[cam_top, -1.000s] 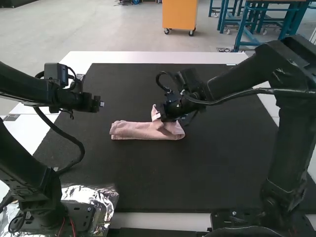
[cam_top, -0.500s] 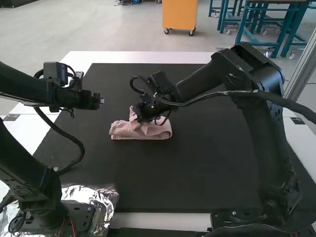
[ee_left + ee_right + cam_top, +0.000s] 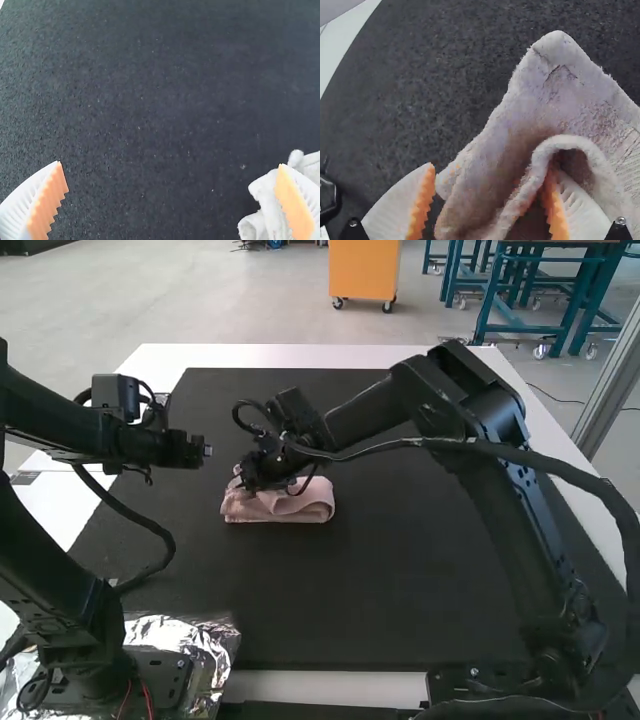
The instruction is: Fold the towel.
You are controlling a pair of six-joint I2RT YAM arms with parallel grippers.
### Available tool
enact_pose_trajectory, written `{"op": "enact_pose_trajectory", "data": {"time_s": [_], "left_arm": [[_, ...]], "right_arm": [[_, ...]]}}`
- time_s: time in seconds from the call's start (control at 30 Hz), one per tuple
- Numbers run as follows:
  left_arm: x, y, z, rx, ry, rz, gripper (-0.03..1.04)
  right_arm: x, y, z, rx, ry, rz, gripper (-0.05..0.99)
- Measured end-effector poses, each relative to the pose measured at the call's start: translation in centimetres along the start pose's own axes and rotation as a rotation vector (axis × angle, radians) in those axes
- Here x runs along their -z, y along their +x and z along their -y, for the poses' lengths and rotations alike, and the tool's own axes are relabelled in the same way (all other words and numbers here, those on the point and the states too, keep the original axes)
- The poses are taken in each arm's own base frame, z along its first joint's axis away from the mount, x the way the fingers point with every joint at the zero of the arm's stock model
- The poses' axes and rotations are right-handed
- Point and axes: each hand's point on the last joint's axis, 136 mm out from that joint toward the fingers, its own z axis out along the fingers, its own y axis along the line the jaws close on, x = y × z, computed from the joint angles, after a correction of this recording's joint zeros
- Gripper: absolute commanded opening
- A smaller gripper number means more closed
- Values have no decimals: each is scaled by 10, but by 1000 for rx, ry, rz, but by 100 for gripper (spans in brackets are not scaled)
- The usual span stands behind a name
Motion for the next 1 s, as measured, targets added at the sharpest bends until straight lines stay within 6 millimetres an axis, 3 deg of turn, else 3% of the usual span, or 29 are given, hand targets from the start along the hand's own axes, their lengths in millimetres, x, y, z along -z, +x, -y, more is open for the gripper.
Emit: {"op": "enact_pose_trajectory", "data": {"time_s": [0.03, 0.23, 0.5, 0.53, 0.57, 0.67, 0.7, 0.83, 1.0], "left_arm": [[0, -1, 0, 0, -1, 3, 97], [0, -2, 0, 5, -1, 8, 97], [0, -2, -2, 21, -9, 6, 97], [0, -2, -2, 23, -12, 6, 97], [0, -2, -3, 26, -14, 7, 97], [0, -2, -4, 31, -20, 7, 97], [0, -2, -4, 33, -20, 7, 97], [0, -1, -5, 39, -28, 5, 97], [0, -1, -5, 43, -31, 4, 97]], "right_arm": [[0, 2, -3, 2, 0, -15, 91], [9, 3, -28, 32, -9, -69, 91], [70, -31, -69, 82, -23, -31, 90], [78, -35, -74, 94, -26, -20, 87], [85, -39, -78, 103, -28, -11, 76], [103, -47, -87, 125, -40, 12, 8], [108, -52, -87, 133, -46, 31, -3], [120, -67, -64, 141, -53, 137, -2], [116, -47, -10, 94, -35, 179, -2]]}}
